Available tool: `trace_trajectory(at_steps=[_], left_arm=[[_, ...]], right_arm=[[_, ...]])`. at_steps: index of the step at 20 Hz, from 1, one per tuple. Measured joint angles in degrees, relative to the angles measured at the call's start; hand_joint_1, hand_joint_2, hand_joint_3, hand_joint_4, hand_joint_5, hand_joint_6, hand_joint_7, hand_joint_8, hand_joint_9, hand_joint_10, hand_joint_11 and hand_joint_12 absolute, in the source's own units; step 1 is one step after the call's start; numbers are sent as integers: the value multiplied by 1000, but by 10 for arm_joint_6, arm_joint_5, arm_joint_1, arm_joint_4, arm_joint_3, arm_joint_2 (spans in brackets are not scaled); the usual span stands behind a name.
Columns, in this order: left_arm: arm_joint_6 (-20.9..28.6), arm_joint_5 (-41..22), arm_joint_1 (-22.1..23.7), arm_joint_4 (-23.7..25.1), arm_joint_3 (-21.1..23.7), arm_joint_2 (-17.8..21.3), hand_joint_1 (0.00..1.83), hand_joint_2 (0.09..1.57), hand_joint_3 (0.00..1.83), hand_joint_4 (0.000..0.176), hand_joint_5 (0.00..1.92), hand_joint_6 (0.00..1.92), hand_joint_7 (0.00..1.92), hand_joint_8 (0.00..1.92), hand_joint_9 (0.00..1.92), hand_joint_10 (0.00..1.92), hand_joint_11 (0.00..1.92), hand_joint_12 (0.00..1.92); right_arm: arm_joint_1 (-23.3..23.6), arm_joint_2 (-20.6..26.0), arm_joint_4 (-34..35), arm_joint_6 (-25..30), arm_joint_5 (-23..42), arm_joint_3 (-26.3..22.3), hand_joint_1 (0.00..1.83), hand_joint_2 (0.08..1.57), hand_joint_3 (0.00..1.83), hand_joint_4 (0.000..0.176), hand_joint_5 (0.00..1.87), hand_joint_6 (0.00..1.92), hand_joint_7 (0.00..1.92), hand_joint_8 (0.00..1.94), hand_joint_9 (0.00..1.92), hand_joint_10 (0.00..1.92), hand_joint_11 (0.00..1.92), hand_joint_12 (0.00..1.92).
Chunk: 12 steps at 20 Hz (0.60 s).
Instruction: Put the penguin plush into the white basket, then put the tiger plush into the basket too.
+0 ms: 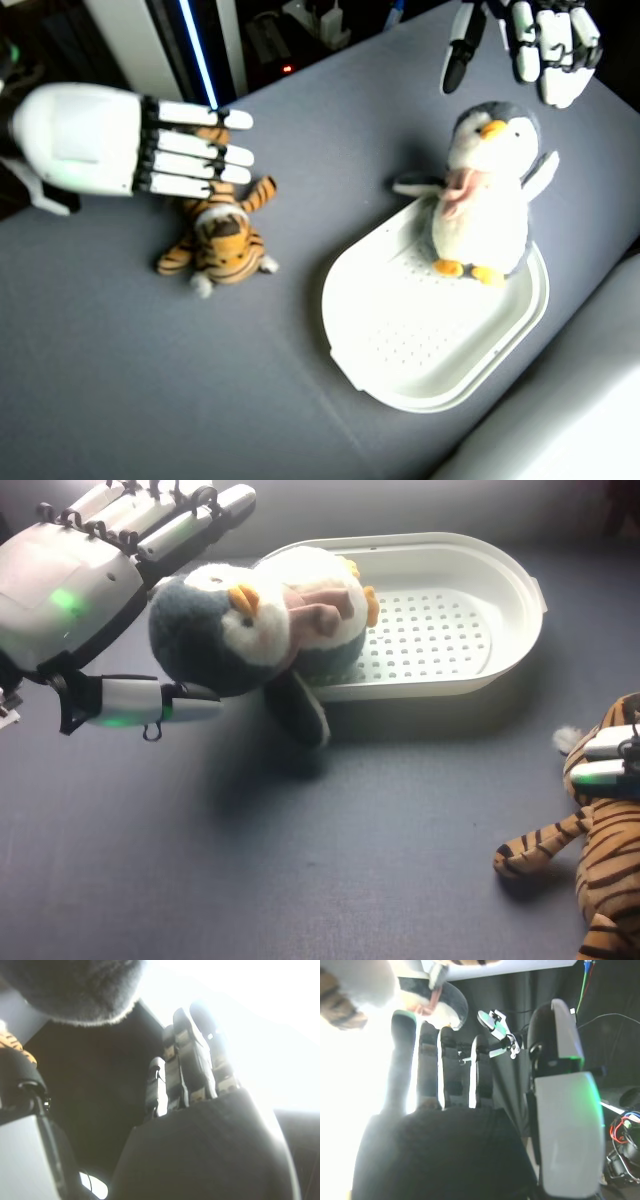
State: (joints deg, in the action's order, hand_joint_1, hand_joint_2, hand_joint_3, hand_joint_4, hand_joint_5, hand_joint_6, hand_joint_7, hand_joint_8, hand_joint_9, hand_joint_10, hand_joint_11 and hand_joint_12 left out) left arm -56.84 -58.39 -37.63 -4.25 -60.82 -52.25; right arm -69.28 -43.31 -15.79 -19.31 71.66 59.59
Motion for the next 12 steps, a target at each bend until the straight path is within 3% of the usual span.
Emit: trace_trajectory(at_steps=[2, 4, 9, 11, 12], left_arm=[[0, -18, -19, 14, 19, 18, 804, 838, 2, 176, 0, 0, 0, 0, 0, 0, 0, 1], [-3, -33, -41, 15, 39, 38, 691, 815, 0, 176, 0, 0, 0, 0, 0, 0, 0, 0], [-4, -82, -96, 13, 80, 82, 586, 755, 0, 176, 0, 0, 0, 0, 0, 0, 0, 0], [-3, -86, -109, 15, 82, 82, 615, 767, 0, 176, 0, 0, 0, 0, 0, 0, 0, 0], [-3, -84, -112, 13, 82, 82, 662, 771, 0, 176, 0, 0, 0, 0, 0, 0, 0, 0]], right_arm=[[0, 0, -11, 5, -14, 2, 820, 1135, 11, 166, 217, 0, 205, 0, 207, 0, 257, 0], [2, 0, -20, 9, -32, 6, 798, 1120, 1, 175, 208, 1, 186, 0, 196, 0, 248, 0], [24, -12, -38, 10, -93, 21, 975, 1139, 2, 174, 279, 6, 236, 7, 252, 11, 303, 29], [40, -31, -55, 10, -120, 27, 1144, 1162, 2, 96, 446, 7, 400, 7, 511, 25, 493, 122], [49, -41, -66, 7, -139, 30, 1192, 1158, 0, 79, 483, 6, 451, 7, 599, 22, 496, 291]])
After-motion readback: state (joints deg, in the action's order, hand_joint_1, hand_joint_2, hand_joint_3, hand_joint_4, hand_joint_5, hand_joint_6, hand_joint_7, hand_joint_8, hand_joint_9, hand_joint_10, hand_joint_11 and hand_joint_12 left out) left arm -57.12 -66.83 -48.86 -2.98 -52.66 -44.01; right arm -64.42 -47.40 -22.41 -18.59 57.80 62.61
